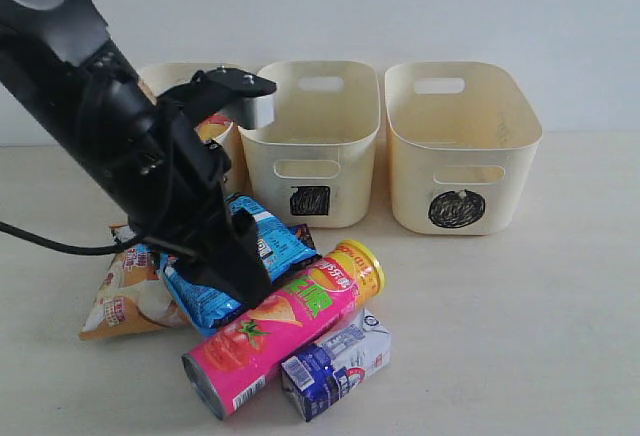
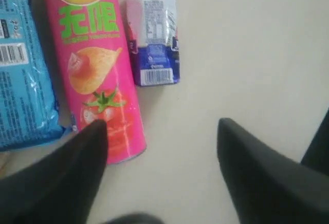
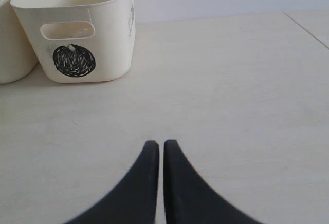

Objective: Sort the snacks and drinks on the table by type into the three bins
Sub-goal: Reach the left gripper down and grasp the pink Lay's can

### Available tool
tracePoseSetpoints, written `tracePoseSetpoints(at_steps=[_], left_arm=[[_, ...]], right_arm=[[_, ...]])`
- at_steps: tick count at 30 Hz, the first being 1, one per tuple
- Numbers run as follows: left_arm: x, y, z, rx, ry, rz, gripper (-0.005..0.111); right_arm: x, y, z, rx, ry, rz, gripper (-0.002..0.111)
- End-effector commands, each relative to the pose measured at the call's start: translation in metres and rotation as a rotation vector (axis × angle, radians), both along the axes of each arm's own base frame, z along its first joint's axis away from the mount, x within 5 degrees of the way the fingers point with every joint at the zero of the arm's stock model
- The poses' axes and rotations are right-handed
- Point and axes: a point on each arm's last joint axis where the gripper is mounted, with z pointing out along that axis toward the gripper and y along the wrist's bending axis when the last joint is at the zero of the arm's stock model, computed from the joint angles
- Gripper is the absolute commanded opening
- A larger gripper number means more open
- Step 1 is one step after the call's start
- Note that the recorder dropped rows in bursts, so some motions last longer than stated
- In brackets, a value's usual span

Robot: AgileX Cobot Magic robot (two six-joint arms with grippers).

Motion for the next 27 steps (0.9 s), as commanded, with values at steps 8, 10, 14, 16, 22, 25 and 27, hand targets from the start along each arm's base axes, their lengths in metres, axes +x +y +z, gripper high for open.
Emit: tracePoseSetpoints(at_steps=[8, 10, 14, 16, 22, 25, 27], left_arm=[[0.039, -0.025, -0.081, 0.028, 0.012, 0.087, 0.067], [0.043, -0.027, -0.09, 0.027, 0.005, 0.1, 0.067], [0.049, -0.028, -0.1, 0.03, -0.011, 0.111, 0.067], [0.05, -0.029, -0.106, 0.037, -0.004, 0.113, 0.067], [0.051, -0.03, -0.123, 0.061, 0.03, 0.115, 0.067], [0.052, -0.03, -0.13, 0.072, 0.047, 0.115, 0.067], [0.052, -0.03, -0.134, 0.078, 0.055, 0.115, 0.067]], right_arm=[[0.0, 0.0, -0.001, -0.009, -0.005, 0.002, 0.001], [0.0, 0.0, -0.001, -0.009, -0.005, 0.002, 0.001], [0.0, 0.0, -0.001, -0.009, -0.005, 0.002, 0.001], [0.0, 0.0, -0.001, -0.009, -0.005, 0.002, 0.001], [0.0, 0.0, -0.001, -0.009, -0.005, 0.002, 0.001], [0.0, 0.0, -0.001, -0.009, -0.005, 0.002, 0.001], [0.0, 0.0, -0.001, -0.009, -0.005, 0.002, 0.001]])
